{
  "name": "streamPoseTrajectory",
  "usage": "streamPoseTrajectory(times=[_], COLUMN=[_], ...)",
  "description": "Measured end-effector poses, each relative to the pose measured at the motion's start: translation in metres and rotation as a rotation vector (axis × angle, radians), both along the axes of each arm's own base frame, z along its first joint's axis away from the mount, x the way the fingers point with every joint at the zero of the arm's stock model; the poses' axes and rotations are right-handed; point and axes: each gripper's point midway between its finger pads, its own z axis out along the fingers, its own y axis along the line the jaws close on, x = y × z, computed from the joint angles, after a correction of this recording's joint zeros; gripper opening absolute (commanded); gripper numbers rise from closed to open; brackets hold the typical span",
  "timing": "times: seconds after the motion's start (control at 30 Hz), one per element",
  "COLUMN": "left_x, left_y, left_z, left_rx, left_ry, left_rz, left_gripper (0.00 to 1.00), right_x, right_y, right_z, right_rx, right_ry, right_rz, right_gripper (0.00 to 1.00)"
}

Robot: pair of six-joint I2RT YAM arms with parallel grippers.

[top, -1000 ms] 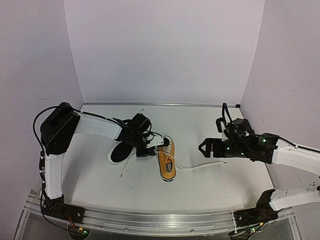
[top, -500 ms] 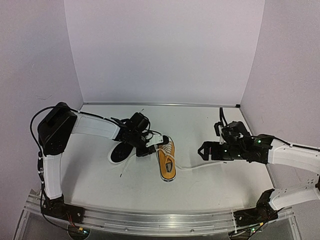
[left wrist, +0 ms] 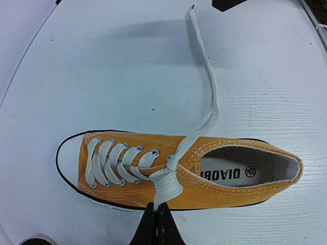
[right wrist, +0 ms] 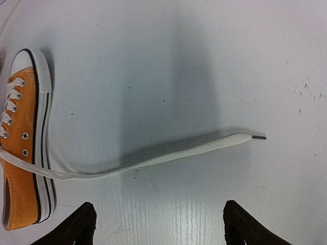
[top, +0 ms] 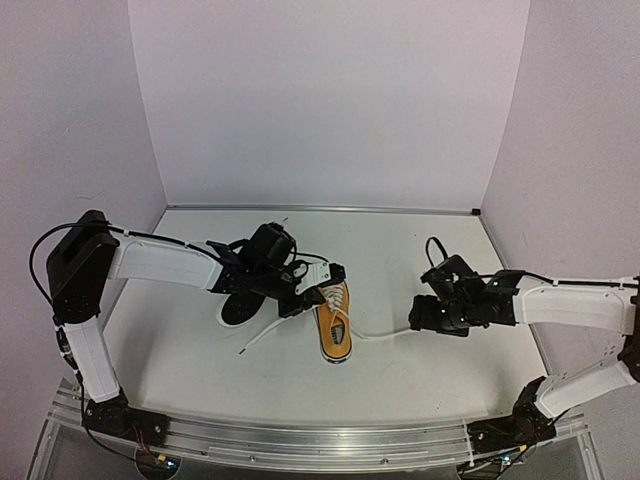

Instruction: Tie the shoes

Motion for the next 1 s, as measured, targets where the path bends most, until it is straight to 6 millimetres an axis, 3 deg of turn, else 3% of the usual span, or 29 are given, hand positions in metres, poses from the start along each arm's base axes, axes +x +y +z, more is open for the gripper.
streamPoseTrajectory(times=[0.3,0.67,1.0], left_x=[-0.016,-0.029,-0.029], left_y=[-0.011,-0.021,-0.021], left_z=[-0.001,0.0,-0.001], left_rx=[0.022,0.025,0.029], left_ry=[-0.039,-0.096,-0.121], left_rz=[-0.046,-0.118,-0.127], left_gripper=[0.0,0.0,0.0], right_x=[-0.008,0.022,0.035], right_y=[-0.023,-0.019,-0.021], right_z=[-0.055,-0.05,-0.077], right_rx=[-0.126,-0.106,-0.132], right_ry=[0.148,0.123,0.164], right_rz=[-0.187,-0.272,-0.333], right_gripper=[0.75,0.73,0.68])
